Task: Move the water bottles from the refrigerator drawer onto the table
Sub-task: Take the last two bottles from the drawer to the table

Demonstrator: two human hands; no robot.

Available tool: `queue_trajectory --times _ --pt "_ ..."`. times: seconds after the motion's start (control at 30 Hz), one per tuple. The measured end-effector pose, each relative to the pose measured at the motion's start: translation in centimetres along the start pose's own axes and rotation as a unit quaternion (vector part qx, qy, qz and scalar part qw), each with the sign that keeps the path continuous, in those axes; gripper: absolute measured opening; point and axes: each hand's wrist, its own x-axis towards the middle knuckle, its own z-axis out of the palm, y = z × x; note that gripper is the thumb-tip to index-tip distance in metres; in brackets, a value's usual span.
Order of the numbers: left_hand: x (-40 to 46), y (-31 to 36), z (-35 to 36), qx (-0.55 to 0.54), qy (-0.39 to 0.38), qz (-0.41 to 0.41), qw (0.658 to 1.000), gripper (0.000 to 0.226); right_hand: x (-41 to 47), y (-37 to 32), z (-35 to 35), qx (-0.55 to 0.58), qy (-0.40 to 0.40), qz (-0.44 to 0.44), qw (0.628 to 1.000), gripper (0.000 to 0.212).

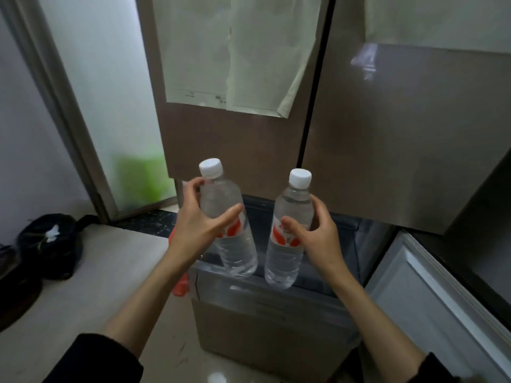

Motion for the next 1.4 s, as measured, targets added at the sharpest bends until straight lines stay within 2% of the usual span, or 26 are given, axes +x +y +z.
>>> queue_trajectory --times 0.1,0.23,0.47,0.53,0.73,1.0,1.2,1.27,1.4 --pt "-2.0 0.8 -3.1 -0.049 0.089 -0.012 0.995 0.074 -0.6 -1.2 3.0 0.055 -0.03 -0.01 0.998 0.051" --pt "-4.9 0.2 -8.7 -0.064 0.193 -0.051 0.978 0.065 -2.0 -2.2 9.0 0.079 -0.101 -0.008 0.992 0.049" --pt "-12.4 -2.6 -22.2 0.022 0.315 -0.106 0.943 0.047 -5.9 -4.6 23.9 0.068 -0.233 -0.005 0.97 0.041" --pt "-15.2 -3.6 -26.8 0.034 0.347 -0.133 0.928 0.046 -7.7 -5.5 29.1 0.065 -0.265 -0.009 0.962 0.03" --pt "-23.5 -6.0 -41.4 0.137 0.407 -0.167 0.887 0.044 -14.5 -8.3 45.2 0.087 -0.336 -0.01 0.938 0.023" --pt "-31.1 -7.8 -56.2 0.165 0.493 -0.227 0.823 0.048 -22.6 -12.5 61.8 0.114 -0.473 -0.007 0.874 0.047" --pt "-33.1 -10.8 -64.6 0.165 0.533 -0.268 0.785 0.055 -24.4 -14.0 72.2 0.098 -0.538 -0.023 0.837 0.04" --pt "-33.0 -11.9 -67.5 0.161 0.542 -0.274 0.778 0.056 -24.5 -14.2 76.0 0.088 -0.558 -0.034 0.824 0.042" --pt "-31.9 -14.2 -73.8 0.18 0.545 -0.286 0.767 0.064 -24.4 -14.6 84.0 0.082 -0.583 -0.049 0.807 0.059"
